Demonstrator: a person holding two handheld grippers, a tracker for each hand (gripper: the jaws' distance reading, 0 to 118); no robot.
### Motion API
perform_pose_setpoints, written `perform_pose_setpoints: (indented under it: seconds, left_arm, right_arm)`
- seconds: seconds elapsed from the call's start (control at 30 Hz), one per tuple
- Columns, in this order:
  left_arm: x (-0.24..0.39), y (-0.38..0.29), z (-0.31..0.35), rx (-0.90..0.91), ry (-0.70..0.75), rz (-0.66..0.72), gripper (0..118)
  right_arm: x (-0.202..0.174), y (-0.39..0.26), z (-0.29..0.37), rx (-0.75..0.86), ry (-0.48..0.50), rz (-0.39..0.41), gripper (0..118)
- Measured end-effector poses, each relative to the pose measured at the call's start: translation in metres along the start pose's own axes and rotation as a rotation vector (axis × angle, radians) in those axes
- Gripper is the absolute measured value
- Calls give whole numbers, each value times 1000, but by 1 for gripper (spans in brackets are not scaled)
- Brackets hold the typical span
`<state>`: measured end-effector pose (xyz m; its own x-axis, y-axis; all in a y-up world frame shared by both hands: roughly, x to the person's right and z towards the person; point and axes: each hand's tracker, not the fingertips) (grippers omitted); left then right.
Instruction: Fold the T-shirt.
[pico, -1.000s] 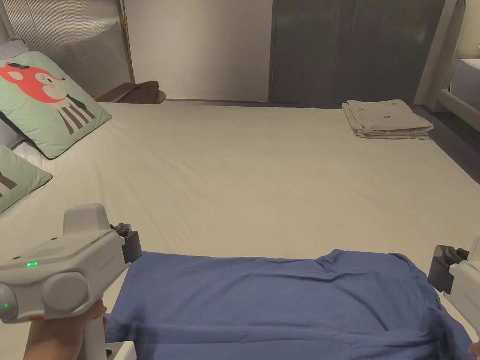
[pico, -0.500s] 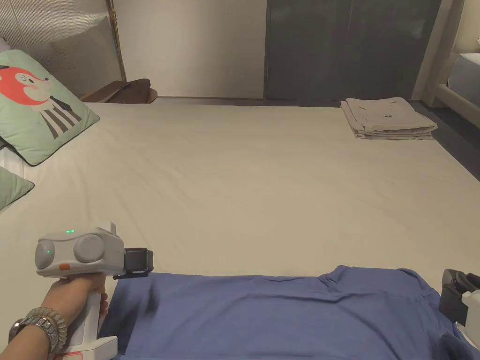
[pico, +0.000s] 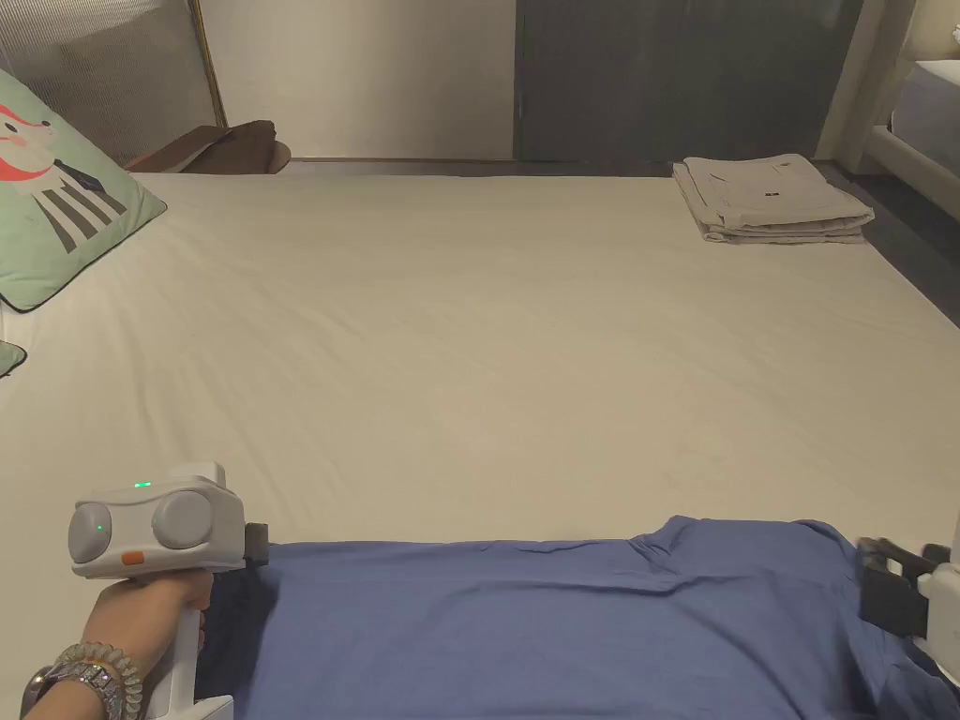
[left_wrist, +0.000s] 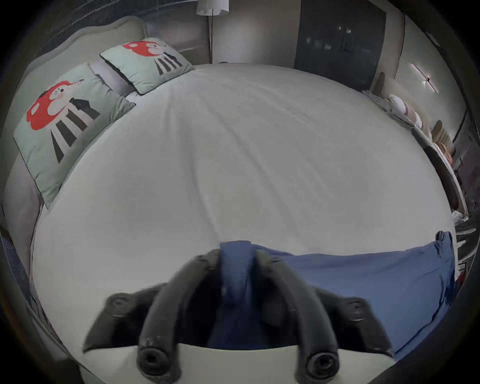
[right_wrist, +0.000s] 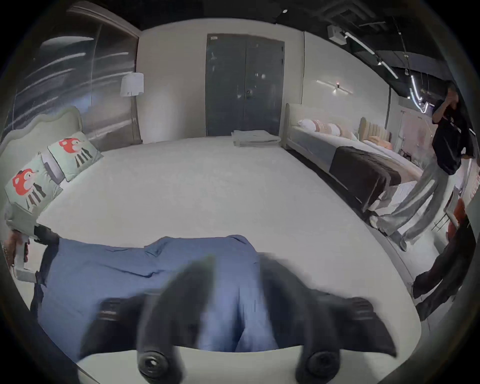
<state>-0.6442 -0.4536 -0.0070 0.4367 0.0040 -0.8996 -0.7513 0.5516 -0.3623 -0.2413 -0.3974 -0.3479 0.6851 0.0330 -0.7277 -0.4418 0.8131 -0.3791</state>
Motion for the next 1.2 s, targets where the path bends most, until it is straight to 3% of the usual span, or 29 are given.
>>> perform_pose_setpoints:
  seconds: [0.03,0.07,0.17,0.37,0.47,0.57,0.6,0.63,0.67,0.9,1.2]
  left_arm:
    - [1,-1,3,6,4,-5,11]
    - [0,-2,7,11,0,-8,10]
    - [-4,-2,18,32,-20,5,8]
    - [-2,1,35,58,-47,12,5]
    - [0,1,41,60,-54,13,5]
    - [-5,6,32,60,-55,16,5]
    - [-6,6,33,60,-54,17,5]
    - [-6,8,40,59,-55,18,5]
    - [-8,9,41,58,-57,19,5]
    - [-28,6,59,59,-85,27,5]
    - [-63,-27,131,61,-132,-11,5]
  right_arm:
    - [2,4,-9,-32,12,-4,78]
    - [5,9,-18,-36,19,-10,96]
    - [10,23,-47,-124,11,15,99]
    - [26,33,-120,-355,5,-22,98]
    - [25,28,-145,-453,-3,-11,85]
    - [28,24,-155,-494,11,-50,64]
    - [29,25,-152,-475,37,-67,51]
    - [29,27,-147,-461,32,-64,18]
    - [23,33,-129,-431,43,-21,3]
    - [41,57,-95,-360,80,60,2]
    - [69,69,14,-338,131,99,1]
